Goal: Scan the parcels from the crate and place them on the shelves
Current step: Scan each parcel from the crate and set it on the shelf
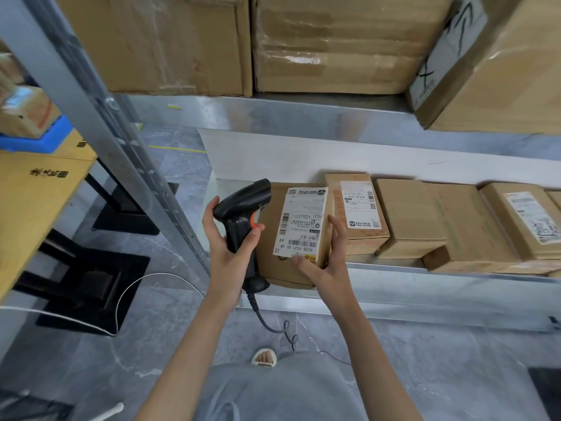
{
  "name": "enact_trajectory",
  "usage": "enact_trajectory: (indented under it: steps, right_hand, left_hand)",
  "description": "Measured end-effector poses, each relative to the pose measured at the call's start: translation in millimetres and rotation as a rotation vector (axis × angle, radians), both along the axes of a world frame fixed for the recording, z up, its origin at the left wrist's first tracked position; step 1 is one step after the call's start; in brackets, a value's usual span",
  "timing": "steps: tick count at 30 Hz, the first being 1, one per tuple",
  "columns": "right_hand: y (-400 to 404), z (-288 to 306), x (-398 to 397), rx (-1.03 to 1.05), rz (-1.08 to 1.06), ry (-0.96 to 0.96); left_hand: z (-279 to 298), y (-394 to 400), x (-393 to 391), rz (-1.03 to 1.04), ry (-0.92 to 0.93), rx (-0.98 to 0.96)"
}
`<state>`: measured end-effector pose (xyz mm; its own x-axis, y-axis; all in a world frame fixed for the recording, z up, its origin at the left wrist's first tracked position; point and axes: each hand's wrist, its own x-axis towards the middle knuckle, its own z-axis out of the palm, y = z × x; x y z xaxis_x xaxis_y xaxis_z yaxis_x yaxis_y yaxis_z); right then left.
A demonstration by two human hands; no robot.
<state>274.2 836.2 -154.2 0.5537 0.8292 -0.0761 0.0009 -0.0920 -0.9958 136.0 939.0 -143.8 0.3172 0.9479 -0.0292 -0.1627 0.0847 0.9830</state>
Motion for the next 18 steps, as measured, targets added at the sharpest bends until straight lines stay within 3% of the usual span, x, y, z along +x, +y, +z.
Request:
enact_trajectory:
  steps: [6, 14, 18]
  right_hand:
    - [4, 1, -2, -0.067, 0.055, -0.091]
    - [14, 2, -4, -0.049, -0.038, -0.106]
    - [21, 6, 5, -0.039, -0.115, -0.259]
  left_hand:
    - [4, 0, 6, 0.012, -0.008, 0.042]
    - [8, 7, 10, 0.071, -0.013, 0.005]
    - [5, 6, 5, 0.081, 0.004, 0.079]
